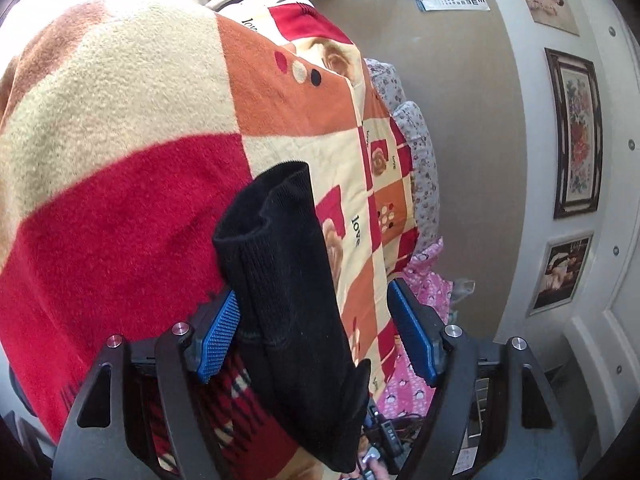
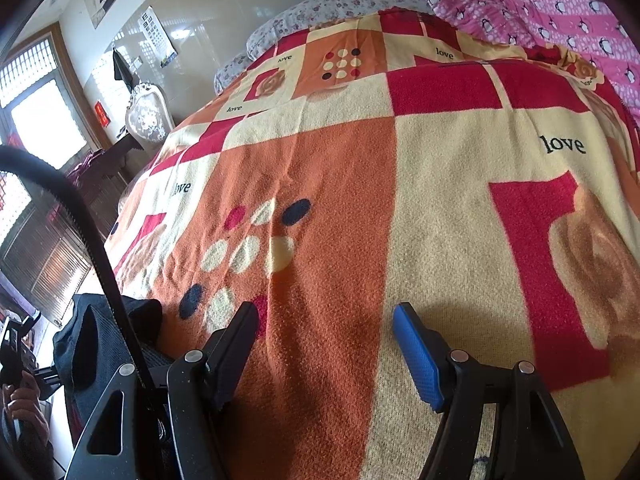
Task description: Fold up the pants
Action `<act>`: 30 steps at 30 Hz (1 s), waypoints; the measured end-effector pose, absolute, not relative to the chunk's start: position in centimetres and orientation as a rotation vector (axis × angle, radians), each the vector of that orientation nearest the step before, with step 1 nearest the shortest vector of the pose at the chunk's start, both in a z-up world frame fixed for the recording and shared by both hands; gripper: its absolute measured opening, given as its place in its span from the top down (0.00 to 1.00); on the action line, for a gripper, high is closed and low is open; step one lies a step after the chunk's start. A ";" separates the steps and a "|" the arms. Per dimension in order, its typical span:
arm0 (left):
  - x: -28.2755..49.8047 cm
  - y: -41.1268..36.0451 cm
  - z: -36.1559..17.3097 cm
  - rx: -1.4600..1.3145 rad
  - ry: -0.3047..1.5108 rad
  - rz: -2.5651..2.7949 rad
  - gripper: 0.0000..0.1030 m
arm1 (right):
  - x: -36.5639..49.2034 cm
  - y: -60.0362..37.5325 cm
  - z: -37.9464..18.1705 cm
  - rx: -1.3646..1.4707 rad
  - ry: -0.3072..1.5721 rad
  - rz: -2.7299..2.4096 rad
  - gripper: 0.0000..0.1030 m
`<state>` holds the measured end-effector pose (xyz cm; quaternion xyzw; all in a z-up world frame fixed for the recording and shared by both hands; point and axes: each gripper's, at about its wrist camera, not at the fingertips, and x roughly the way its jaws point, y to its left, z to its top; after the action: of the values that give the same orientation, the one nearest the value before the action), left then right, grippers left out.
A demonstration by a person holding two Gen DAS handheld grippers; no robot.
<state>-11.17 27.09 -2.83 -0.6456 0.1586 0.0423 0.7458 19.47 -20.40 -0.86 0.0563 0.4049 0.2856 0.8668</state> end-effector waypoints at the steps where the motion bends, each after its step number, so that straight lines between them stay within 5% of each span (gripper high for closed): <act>1: -11.3 26.7 -2.6 -1.393 0.346 0.086 0.30 | 19.5 -20.4 -0.9 0.118 0.848 0.598 0.34; 11: -10.4 27.0 -3.6 -1.360 0.368 0.098 0.36 | 19.5 -20.4 -0.8 0.120 0.846 0.596 0.34; 14: -10.6 26.6 -3.7 -1.318 0.384 0.138 0.53 | 19.5 -20.5 -0.8 0.119 0.847 0.596 0.34; 16: -10.7 26.5 -4.0 -1.294 0.407 0.178 0.77 | 19.6 -20.4 -0.8 0.118 0.849 0.595 0.34; 18: -10.8 26.3 -4.1 -1.249 0.418 0.203 0.84 | 19.6 -20.5 -0.8 0.118 0.848 0.594 0.34; 30: -7.5 12.0 3.6 -0.038 0.404 0.374 0.88 | 16.8 -17.4 5.5 0.389 0.801 0.966 0.34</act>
<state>-7.49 12.04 3.59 -0.0189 0.1995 0.1846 0.9622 16.79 -17.43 5.48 0.1807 0.3722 0.4488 0.7921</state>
